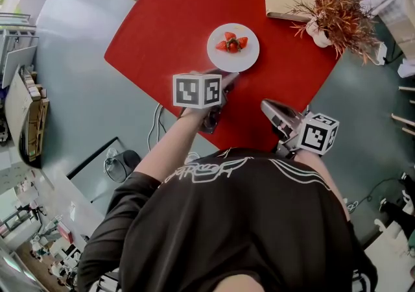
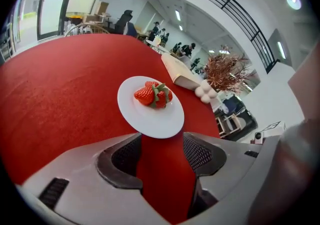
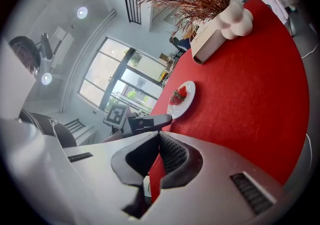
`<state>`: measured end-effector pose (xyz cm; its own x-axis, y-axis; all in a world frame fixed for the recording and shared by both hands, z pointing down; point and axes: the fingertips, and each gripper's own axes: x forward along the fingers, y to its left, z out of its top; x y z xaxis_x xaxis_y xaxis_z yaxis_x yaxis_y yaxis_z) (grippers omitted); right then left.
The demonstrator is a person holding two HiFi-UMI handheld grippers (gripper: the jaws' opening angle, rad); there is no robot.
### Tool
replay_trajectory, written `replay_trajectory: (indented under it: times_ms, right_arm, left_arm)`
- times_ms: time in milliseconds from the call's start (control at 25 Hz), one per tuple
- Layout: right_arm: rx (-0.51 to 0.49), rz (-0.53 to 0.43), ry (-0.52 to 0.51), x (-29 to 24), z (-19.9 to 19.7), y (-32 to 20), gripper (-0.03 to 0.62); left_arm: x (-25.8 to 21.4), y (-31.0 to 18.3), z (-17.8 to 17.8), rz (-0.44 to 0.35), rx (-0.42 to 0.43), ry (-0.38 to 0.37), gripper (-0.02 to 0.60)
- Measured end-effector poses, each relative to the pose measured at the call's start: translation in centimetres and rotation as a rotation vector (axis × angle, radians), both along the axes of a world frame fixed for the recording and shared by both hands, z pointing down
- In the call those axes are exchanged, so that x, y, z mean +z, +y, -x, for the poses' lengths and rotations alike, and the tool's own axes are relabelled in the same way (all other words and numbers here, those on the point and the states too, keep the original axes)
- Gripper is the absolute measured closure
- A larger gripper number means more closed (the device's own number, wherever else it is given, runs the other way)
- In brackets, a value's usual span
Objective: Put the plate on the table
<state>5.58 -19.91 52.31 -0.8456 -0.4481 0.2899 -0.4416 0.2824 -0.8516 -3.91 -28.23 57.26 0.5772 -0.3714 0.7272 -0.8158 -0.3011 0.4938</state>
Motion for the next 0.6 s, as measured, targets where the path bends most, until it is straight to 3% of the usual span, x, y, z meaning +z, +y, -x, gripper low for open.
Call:
replay_trajectory:
  times_ms: [400,600]
  right_arm:
    - [-0.019,-0.07,0.038,-1.3,0.3,-0.1,0.586]
    - [-0.035,-0.141,0.062,-2.7,0.5,0.2,0.586]
  left_arm:
    - [-2.8,0.6,1.0,-0.023,-0.017,0.085,0.337]
    - [-6.2,2.7,-0.3,-0.065,0.05,0.21,0.467]
